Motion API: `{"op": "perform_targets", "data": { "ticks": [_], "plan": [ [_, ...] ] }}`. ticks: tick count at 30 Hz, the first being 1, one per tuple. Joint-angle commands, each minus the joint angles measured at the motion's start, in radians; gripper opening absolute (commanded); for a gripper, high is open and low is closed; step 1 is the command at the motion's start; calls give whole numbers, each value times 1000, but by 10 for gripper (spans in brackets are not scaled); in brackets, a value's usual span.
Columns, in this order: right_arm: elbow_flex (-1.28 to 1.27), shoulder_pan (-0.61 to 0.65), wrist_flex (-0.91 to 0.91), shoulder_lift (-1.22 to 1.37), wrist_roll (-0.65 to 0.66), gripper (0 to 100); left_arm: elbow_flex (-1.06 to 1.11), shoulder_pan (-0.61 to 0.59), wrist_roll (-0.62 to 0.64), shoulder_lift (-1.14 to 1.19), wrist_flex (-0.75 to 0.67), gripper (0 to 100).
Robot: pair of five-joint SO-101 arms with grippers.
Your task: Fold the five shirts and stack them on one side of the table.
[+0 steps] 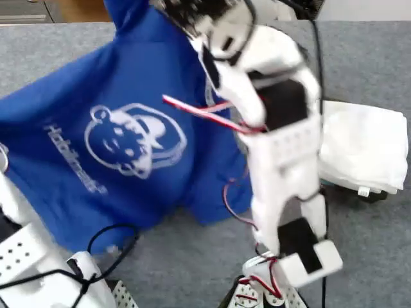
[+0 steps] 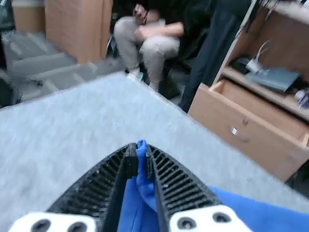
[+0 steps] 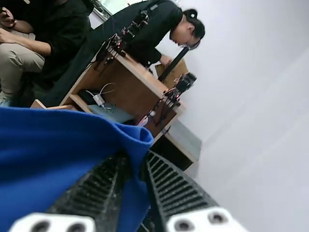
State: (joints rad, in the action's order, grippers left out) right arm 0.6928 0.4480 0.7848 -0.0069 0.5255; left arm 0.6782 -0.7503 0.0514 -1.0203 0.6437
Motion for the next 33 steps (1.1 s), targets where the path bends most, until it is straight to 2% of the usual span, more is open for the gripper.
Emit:
{"op": "perform_targets", "data": {
  "ticks": [1, 6, 11, 19, 21, 26, 33],
  "plan": [
    [-18, -16, -112, 65, -49, 4, -120, 17, 9, 173, -51, 21],
    [-4, -16, -155, 176, -87, 4, -354, 52, 11, 463, -23, 21],
    [5, -16, -152, 206, -126, 4, -549, 97, 6, 633, 149, 21],
    [7, -21, -54, 205, -120, 4, -580, 103, -5, 720, 238, 21],
    [8, -22, -57, 209, -118, 4, -583, 103, -15, 730, 230, 21],
    [8, -35, -187, 220, -126, 4, -618, 118, 35, 750, 110, 21],
    [59, -33, -338, 228, -120, 4, -799, 143, 48, 762, 107, 22]
  ]
}}
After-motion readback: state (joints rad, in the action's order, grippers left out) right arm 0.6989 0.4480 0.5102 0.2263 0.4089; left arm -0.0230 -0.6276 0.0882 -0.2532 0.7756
